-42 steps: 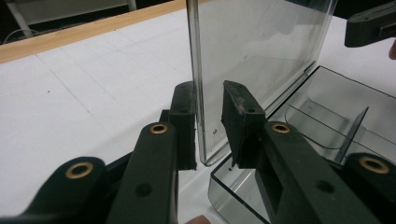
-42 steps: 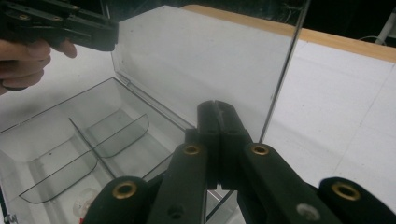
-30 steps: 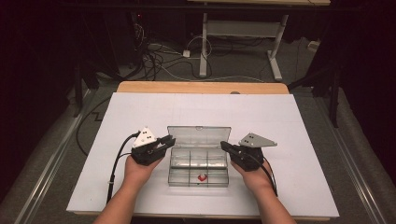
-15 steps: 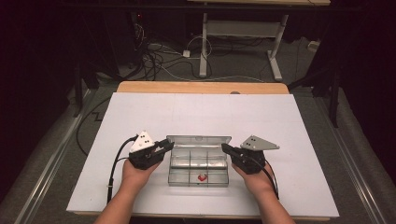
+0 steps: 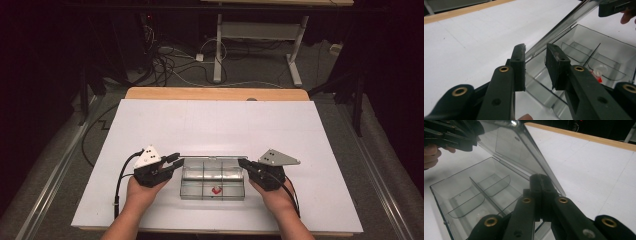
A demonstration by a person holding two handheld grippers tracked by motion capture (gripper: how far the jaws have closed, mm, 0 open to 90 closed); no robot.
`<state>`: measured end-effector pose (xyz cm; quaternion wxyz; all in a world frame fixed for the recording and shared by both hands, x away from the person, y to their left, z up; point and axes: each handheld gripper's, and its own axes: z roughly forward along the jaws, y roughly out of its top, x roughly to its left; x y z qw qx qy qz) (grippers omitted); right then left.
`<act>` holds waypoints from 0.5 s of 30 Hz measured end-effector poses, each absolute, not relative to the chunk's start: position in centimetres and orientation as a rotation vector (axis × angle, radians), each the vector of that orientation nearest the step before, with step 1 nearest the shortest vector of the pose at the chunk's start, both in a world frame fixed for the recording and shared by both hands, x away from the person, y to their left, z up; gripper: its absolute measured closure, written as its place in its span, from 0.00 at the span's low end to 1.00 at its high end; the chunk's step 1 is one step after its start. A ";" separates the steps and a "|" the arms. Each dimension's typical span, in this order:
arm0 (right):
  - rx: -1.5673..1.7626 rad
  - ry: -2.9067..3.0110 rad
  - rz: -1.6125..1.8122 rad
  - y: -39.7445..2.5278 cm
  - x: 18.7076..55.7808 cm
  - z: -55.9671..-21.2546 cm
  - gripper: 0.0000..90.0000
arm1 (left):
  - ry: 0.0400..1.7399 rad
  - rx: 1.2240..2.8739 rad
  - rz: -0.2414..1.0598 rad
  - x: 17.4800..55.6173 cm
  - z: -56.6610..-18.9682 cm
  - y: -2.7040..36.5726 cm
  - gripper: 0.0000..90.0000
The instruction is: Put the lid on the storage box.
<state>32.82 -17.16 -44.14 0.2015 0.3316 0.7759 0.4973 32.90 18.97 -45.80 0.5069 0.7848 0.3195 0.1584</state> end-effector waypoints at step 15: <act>0.899 2.183 1.387 -17.5 31.1 -44.6 1.00 | 0.732 1.901 0.232 29.7 -46.7 19.6 0.97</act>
